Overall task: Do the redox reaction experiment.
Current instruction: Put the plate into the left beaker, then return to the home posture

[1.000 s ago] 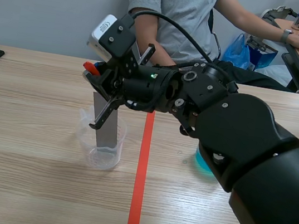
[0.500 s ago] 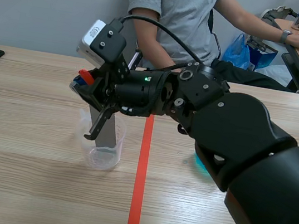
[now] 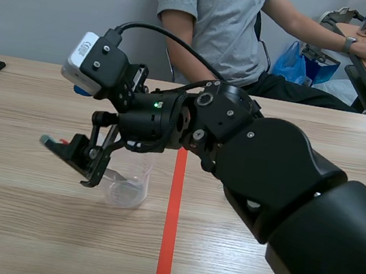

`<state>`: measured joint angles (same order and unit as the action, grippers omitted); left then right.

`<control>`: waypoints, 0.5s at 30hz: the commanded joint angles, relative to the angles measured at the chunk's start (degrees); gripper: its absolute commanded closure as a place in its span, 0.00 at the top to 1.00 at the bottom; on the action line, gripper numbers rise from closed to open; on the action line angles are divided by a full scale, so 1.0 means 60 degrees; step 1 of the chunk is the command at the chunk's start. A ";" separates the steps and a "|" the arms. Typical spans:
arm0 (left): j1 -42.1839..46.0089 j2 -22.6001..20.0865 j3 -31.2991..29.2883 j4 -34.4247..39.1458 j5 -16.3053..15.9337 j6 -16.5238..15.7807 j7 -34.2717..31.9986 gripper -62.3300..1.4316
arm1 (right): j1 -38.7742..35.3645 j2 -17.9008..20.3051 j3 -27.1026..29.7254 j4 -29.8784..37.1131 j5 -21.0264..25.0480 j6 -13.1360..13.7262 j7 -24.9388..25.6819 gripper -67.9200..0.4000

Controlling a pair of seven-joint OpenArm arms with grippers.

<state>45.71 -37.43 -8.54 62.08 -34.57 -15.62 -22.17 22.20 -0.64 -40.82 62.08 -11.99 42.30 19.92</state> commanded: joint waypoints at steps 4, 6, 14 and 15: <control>-0.0029 0.0044 -0.0025 0.0066 -0.0051 -0.0025 -0.0113 0.10 | 0.0018 -0.0080 -0.0270 0.0149 0.0696 0.0069 0.0280 1.00; 0.0000 0.0044 -0.0025 0.0066 -0.0051 -0.0036 -0.0117 0.10 | -0.0175 -0.0076 -0.0270 0.0204 0.0841 0.0069 0.0200 1.00; 0.0025 0.0040 -0.0025 0.0069 -0.0051 -0.0025 -0.0127 0.10 | -0.1144 0.0692 -0.0262 0.1559 0.2339 0.0069 -0.0514 1.00; 0.0029 0.0040 -0.0025 0.0069 -0.0051 -0.0025 -0.0127 0.13 | -0.1293 0.0885 -0.0259 0.1869 0.2517 0.0069 -0.0634 1.00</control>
<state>45.74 -37.30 -8.54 62.08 -34.54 -15.64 -22.15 13.76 3.53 -42.83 70.74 1.87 42.28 15.73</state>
